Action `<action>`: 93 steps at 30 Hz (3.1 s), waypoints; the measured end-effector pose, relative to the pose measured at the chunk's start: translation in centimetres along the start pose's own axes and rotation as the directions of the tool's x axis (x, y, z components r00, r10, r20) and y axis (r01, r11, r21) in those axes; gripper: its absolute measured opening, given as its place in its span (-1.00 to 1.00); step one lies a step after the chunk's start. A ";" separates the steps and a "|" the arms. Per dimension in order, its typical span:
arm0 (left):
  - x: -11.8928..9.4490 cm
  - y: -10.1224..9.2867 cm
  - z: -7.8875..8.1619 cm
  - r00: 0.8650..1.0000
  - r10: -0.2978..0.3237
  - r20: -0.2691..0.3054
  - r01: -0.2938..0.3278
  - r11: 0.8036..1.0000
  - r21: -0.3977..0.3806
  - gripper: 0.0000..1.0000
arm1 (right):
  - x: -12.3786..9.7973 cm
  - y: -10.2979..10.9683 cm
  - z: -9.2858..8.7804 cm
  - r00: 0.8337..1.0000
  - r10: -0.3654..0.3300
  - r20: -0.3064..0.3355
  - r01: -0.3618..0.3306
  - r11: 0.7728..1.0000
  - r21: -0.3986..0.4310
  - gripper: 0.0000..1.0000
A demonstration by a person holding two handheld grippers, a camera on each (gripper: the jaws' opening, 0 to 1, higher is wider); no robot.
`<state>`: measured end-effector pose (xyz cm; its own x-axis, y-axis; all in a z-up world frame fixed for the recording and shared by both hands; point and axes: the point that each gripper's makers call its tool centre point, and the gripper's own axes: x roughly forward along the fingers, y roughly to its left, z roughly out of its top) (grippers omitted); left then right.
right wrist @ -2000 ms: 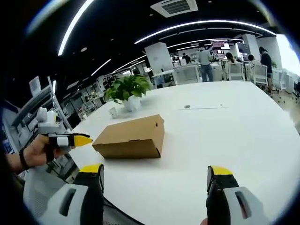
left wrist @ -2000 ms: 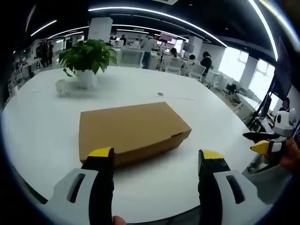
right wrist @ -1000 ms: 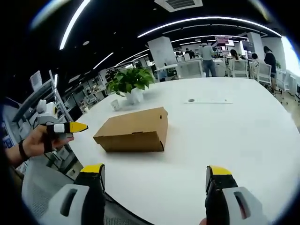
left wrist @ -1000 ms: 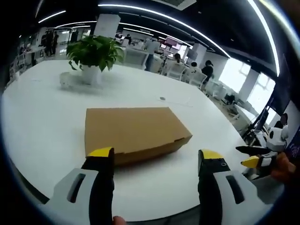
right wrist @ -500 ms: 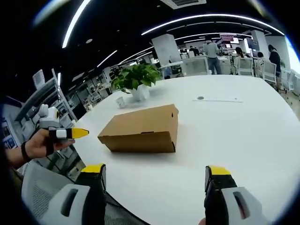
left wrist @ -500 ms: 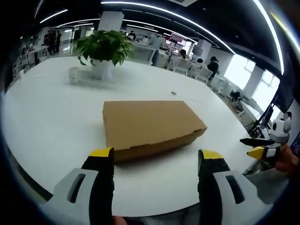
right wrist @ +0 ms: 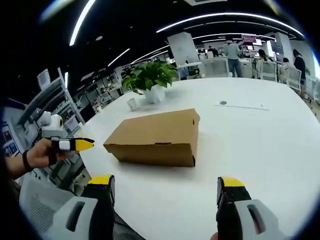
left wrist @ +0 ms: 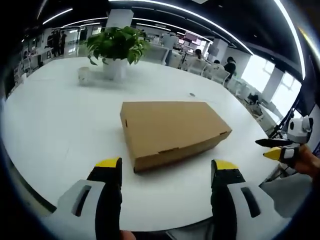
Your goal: Operate the shoe box by opening the lid, removing the specified soft item, and placing it in the target area until the item is outside and the box remains undamaged.
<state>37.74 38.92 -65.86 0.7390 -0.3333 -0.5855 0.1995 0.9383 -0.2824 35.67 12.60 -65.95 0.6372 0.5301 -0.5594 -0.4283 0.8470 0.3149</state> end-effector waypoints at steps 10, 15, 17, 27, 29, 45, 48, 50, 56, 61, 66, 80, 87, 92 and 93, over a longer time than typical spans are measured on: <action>1.0 1.3 -0.4 1.000 0.003 -0.021 -0.002 1.000 0.019 0.41 | 2.3 0.3 -0.1 0.999 0.020 -0.033 -0.020 1.000 -0.016 0.64; 0.9 1.4 -0.6 0.999 0.003 -0.032 -0.003 1.000 0.023 0.40 | 3.3 0.0 -0.2 0.998 0.023 -0.052 -0.025 0.999 -0.025 0.63; 1.0 1.5 -0.7 0.999 0.003 -0.036 -0.002 1.000 0.024 0.40 | 3.5 0.0 -0.3 0.998 0.024 -0.057 -0.026 0.999 -0.027 0.62; 2.1 2.1 -0.4 0.999 0.003 -0.050 -0.001 0.999 0.043 0.38 | 5.5 -1.2 -0.1 0.997 0.009 -0.072 -0.010 1.000 -0.026 0.53; 2.4 2.2 -0.3 0.999 0.000 -0.052 0.002 0.999 0.048 0.38 | 6.0 -1.4 0.3 0.998 0.003 -0.062 -0.004 1.000 -0.018 0.50; 4.5 2.0 -0.5 0.996 -0.035 -0.087 0.043 0.995 0.092 0.31 | 9.1 -1.9 0.9 0.996 -0.012 -0.088 0.002 0.994 -0.106 0.36; 5.0 2.0 -0.6 0.994 -0.035 -0.099 0.046 0.993 0.111 0.29 | 9.7 -1.9 1.1 0.996 -0.017 -0.091 0.006 0.993 -0.120 0.33; 5.3 2.0 -0.6 0.994 -0.039 -0.102 0.051 0.992 0.111 0.30 | 10.2 -2.1 1.2 0.996 -0.023 -0.088 0.013 0.993 -0.121 0.31; 6.4 2.3 -0.5 0.991 -0.050 -0.125 0.067 0.989 0.131 0.32 | 11.2 -2.4 1.9 0.994 -0.033 -0.109 0.009 0.977 -0.212 0.32; 6.8 1.7 -0.6 0.987 -0.076 -0.141 0.099 0.982 0.163 0.21 | 12.0 -1.9 2.5 0.996 -0.017 -0.088 -0.006 0.968 -0.253 0.33; 6.8 1.5 -0.9 0.987 -0.058 -0.148 0.085 0.978 0.189 0.20 | 12.1 -2.1 2.6 0.997 -0.031 -0.069 0.013 0.966 -0.260 0.30; 7.4 2.1 -0.8 0.991 -0.060 -0.119 0.082 0.978 0.190 0.17 | 12.1 -1.8 2.4 0.997 -0.044 -0.069 0.024 0.961 -0.276 0.29; 7.1 2.2 -1.1 0.992 -0.058 -0.115 0.079 0.979 0.188 0.16 | 11.8 -1.4 2.0 0.997 -0.044 -0.069 0.023 0.962 -0.272 0.27; 6.3 2.0 -1.6 0.992 -0.060 -0.115 0.081 0.978 0.190 0.16 | 11.2 -1.0 1.6 0.996 -0.039 -0.074 0.017 0.961 -0.275 0.23; 6.3 2.0 -1.6 0.992 -0.060 -0.114 0.081 0.978 0.191 0.16 | 11.1 -1.0 1.5 0.996 -0.038 -0.075 0.016 0.961 -0.276 0.22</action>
<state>41.73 38.56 -71.35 0.6474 -0.3976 -0.6502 0.3785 0.9082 -0.1785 44.14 17.74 -71.32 0.6030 0.4931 -0.6271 -0.5782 0.8118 0.0824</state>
